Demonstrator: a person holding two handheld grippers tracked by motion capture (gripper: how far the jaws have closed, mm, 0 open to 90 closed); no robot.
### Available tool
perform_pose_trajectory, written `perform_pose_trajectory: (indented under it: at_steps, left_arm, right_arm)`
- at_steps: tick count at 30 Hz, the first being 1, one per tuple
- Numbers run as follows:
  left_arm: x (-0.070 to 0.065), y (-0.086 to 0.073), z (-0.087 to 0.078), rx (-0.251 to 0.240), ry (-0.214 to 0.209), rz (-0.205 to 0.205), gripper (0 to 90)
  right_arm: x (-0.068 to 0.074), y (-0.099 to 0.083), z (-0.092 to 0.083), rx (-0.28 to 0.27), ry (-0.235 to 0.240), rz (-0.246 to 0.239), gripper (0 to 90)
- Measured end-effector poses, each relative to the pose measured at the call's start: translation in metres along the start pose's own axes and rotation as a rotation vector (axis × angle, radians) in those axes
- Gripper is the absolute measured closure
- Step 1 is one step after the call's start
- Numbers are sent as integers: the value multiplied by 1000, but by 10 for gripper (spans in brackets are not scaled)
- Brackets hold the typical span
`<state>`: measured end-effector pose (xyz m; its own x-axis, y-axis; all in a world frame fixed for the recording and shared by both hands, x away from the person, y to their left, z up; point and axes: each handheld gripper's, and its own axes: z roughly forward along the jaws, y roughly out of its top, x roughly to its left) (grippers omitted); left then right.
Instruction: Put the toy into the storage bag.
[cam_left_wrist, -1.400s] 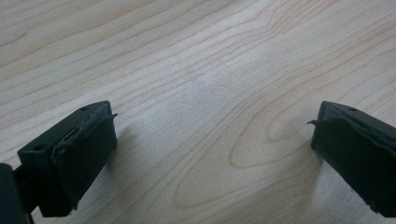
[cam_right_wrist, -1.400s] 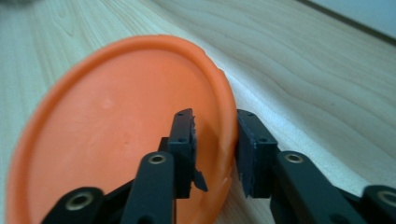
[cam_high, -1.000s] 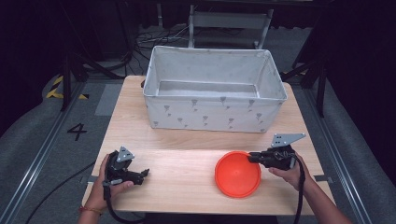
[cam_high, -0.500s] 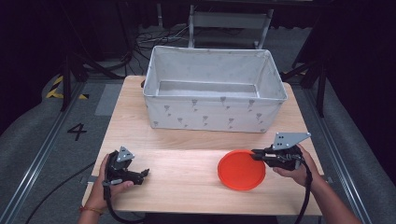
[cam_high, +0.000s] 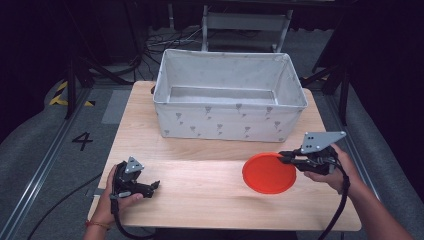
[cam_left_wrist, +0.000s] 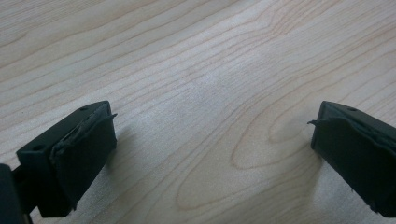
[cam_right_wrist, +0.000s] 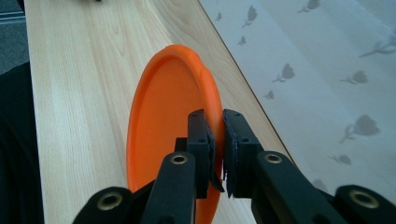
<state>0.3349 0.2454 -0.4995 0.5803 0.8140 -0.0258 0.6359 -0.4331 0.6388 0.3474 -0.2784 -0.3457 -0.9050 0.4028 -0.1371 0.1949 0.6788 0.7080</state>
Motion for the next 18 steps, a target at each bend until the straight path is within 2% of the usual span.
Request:
perform_pose_trajectory:
  at_steps: [7,8,9,14,18]
  left_arm:
    - [0,0,0,0,0,0,4]
    - [0,0,0,0,0,0,4]
    - [0,0,0,0,0,0,3]
    - [0,0,0,0,-1,0,3]
    - [0,0,0,0,0,0,4]
  right_arm:
    - [-4,-2,-29,7,-34,11,826]
    - [-4,-2,-29,7,-34,11,826]
    - [-6,-2,-39,17,-44,11,825]
    - [-12,-1,-53,34,-65,21,825]
    - [-18,0,-62,22,-73,43,825]
